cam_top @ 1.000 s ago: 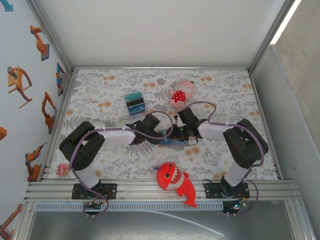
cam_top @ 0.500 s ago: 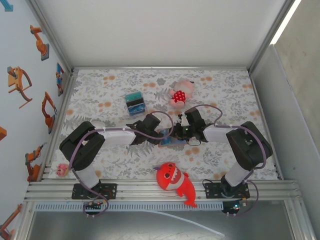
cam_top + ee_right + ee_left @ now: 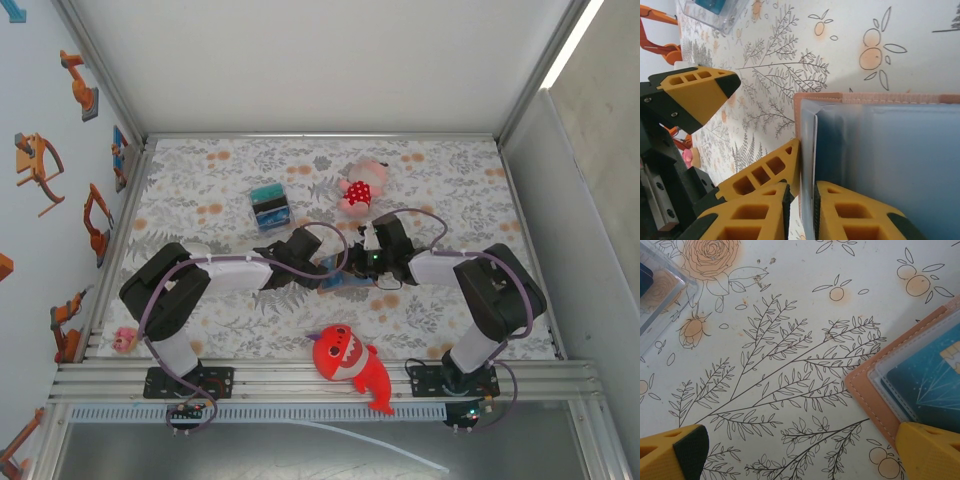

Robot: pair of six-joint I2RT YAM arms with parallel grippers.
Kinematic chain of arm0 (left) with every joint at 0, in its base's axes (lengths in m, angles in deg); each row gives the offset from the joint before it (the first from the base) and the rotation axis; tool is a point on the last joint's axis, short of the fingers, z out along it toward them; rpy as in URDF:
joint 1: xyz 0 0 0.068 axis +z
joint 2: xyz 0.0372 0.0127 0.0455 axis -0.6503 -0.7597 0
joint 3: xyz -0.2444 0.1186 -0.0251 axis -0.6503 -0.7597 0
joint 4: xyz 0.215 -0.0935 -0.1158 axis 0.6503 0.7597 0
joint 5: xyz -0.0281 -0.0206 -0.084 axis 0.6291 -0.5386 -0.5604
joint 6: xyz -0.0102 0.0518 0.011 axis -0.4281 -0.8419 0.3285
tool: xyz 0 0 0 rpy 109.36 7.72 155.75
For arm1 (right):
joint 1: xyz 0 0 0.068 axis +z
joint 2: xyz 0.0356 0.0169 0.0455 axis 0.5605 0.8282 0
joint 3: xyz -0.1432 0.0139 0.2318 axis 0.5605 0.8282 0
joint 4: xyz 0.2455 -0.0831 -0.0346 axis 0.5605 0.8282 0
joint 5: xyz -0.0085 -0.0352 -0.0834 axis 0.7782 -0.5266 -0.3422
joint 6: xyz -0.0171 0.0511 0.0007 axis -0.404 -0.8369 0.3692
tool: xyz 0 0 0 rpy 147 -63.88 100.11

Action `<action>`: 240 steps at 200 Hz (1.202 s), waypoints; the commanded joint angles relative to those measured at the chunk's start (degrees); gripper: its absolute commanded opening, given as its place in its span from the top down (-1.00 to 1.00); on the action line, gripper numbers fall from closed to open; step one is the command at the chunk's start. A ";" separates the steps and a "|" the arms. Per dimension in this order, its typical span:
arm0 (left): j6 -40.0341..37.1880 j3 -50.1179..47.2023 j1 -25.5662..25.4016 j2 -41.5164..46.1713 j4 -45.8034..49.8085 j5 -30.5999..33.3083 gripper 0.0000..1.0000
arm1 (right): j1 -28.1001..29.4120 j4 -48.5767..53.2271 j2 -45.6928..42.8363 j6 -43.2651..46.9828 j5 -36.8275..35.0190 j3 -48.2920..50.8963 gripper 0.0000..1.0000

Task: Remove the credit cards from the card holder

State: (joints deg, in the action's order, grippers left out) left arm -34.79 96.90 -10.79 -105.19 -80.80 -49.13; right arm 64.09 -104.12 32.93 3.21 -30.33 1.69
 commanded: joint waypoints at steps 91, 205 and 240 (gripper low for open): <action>-0.11 0.34 -0.42 -2.38 5.84 1.58 -0.94 | -2.48 -6.17 -2.17 -2.59 2.99 2.90 0.60; -0.38 0.70 -0.41 -2.21 6.26 1.98 -0.94 | -4.40 -6.29 -2.83 -2.41 3.01 4.05 0.84; -0.46 0.78 -0.41 -2.07 6.50 2.10 -0.94 | -4.77 -3.43 -2.91 -0.74 2.19 3.55 0.86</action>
State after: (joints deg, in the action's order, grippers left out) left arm -34.82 97.80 -10.94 -105.43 -79.41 -48.26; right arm 59.82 -108.58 31.80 0.76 -28.45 5.25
